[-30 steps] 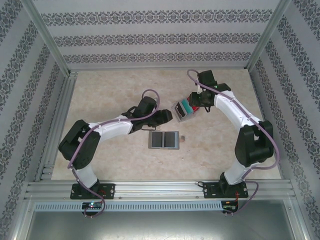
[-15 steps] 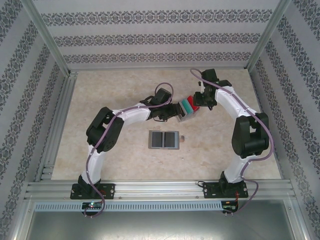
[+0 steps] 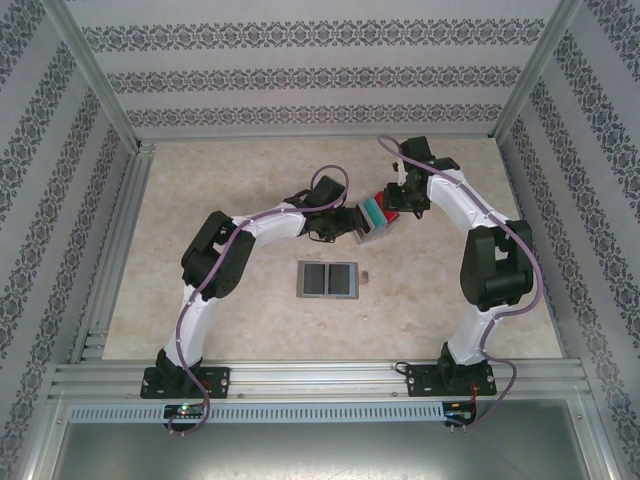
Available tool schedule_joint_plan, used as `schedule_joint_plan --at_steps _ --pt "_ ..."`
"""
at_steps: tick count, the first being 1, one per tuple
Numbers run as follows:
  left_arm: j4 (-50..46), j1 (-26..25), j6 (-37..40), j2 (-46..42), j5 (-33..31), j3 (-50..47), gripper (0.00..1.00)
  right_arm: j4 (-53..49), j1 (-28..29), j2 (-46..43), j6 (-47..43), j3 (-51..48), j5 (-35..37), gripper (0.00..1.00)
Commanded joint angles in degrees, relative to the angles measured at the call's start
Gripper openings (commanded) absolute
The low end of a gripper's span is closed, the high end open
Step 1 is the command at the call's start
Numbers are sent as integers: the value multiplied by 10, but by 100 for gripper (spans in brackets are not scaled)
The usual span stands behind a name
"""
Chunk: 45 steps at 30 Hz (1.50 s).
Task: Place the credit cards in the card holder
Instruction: Move the storage box to the center of the table.
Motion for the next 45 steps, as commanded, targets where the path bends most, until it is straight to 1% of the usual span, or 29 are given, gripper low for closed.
schedule_joint_plan --at_steps 1,3,5,10,13,19,23,26,30,35,38,42,45 --pt "-9 4 -8 25 5 17 55 -5 7 -3 -16 15 -2 47" --pt "-25 6 -10 35 -1 27 56 -6 8 0 -18 17 4 48" --pt "7 7 -13 36 16 18 55 -13 8 6 -19 23 15 48" --pt "39 7 -15 19 21 4 57 -15 6 14 -19 26 32 48" --pt "76 7 -18 1 17 -12 59 -12 5 11 -19 23 32 48" --pt "74 8 -24 3 1 -2 62 -11 4 7 -15 23 19 48" --pt "101 8 -34 -8 -1 -20 63 -9 2 3 -16 15 23 49" --pt "91 7 -32 -5 -6 -12 65 -8 0 -2 -17 10 22 49" --pt "40 8 -35 16 -19 18 65 -9 -2 -5 -17 9 20 49" --pt "6 6 -38 50 -2 47 64 -10 -2 -4 -19 7 18 48" --pt "-14 2 -33 50 -17 50 65 -9 -2 -6 -19 2 20 48" --pt "-59 1 -23 54 -30 56 63 -9 -2 -6 -21 0 23 48" --pt "-83 0 -15 50 -40 54 59 -9 -2 -4 -22 1 22 49"
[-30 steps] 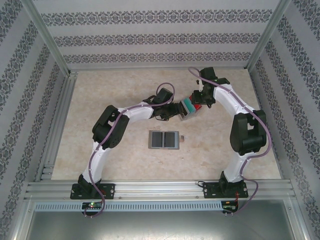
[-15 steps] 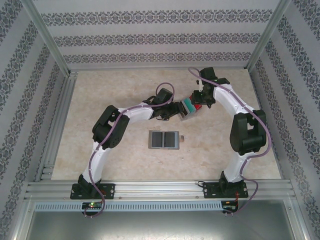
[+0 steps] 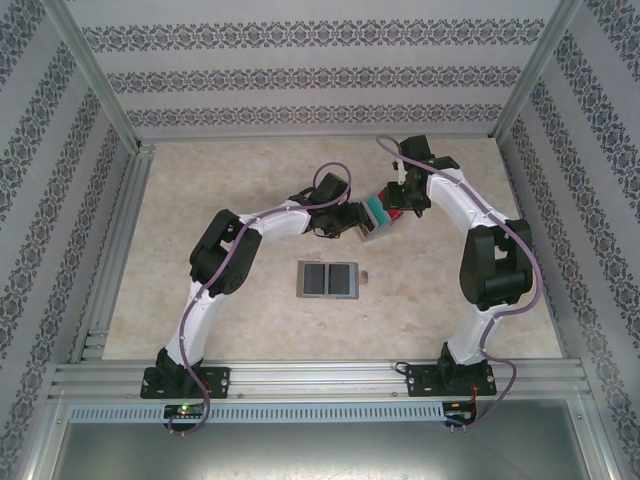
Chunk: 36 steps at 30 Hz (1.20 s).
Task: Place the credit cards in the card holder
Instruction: Move the storage box to the center of the table, then pick up several credit cards from the storage box.
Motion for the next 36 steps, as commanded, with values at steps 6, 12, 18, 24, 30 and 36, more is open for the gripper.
schedule_joint_plan --at_steps 6,12,18,24,30,36 --pt "-103 1 40 -9 -38 -15 56 -12 -2 -8 -12 -4 -4 48" --pt "-96 1 51 -34 -42 -41 55 -14 0 -16 -18 -7 -21 49" --pt "-95 1 71 -49 -44 -52 55 -24 16 -4 -38 3 -12 50" --pt "-77 0 71 -54 -35 -67 54 -32 27 32 -45 37 -15 51" --pt "-73 0 72 -53 -30 -70 54 -40 28 73 -46 71 -14 52" --pt "-68 1 71 -53 -27 -73 54 -44 26 105 -46 91 -4 52"
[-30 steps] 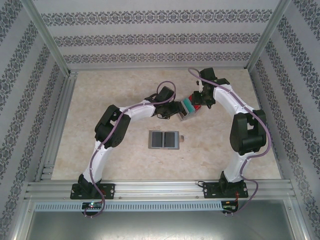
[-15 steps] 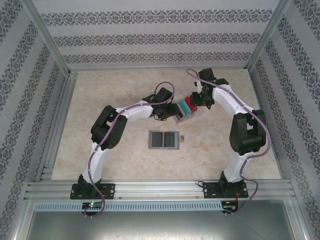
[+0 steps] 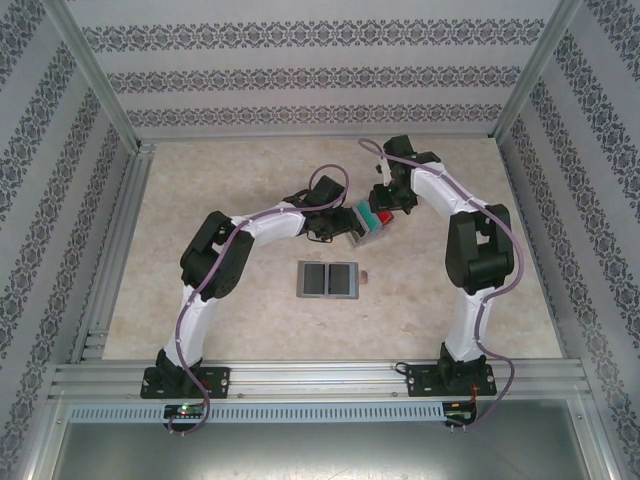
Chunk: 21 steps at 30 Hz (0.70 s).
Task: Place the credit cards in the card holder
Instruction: Pick up several credit cards from the storage box.
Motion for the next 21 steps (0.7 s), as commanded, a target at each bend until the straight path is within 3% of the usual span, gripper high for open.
schedule_joint_plan --at_steps 1,14,21 --pt "-43 1 14 -6 -4 -20 54 -17 0 17 -5 21 14 52" --pt "-41 1 15 -7 -3 -22 54 -10 -10 13 5 22 53 52" --pt "-42 1 15 -7 -6 -23 54 -17 -17 17 2 27 39 48"
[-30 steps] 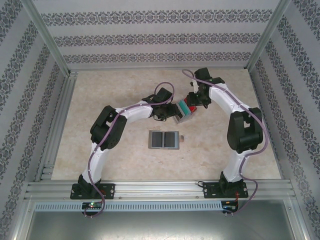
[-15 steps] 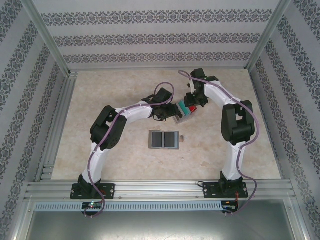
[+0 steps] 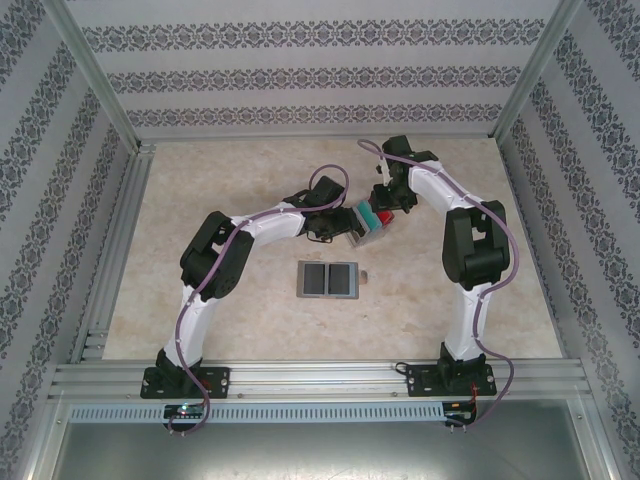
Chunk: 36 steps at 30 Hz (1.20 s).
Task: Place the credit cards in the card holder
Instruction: Pick up several credit cards from the storage box.
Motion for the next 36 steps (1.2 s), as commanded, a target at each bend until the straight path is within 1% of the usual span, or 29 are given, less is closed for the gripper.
schedule_joint_plan --at_steps 1,18,24,27,29,36 --pt "-45 1 12 -6 -6 -21 54 -12 -10 -7 3 11 17 49" --pt "-37 1 8 -4 4 -23 54 -12 -3 -25 -9 19 29 49" --pt "-32 1 4 -3 8 -25 54 -11 -2 -26 -10 19 24 47" --pt "-32 1 4 -2 10 -23 54 -12 -1 -27 -11 20 24 46" --pt "-33 1 4 -3 9 -22 54 -12 0 -27 -13 20 24 43" --pt "-28 1 0 -3 12 -27 54 -9 1 -35 -14 16 25 41"
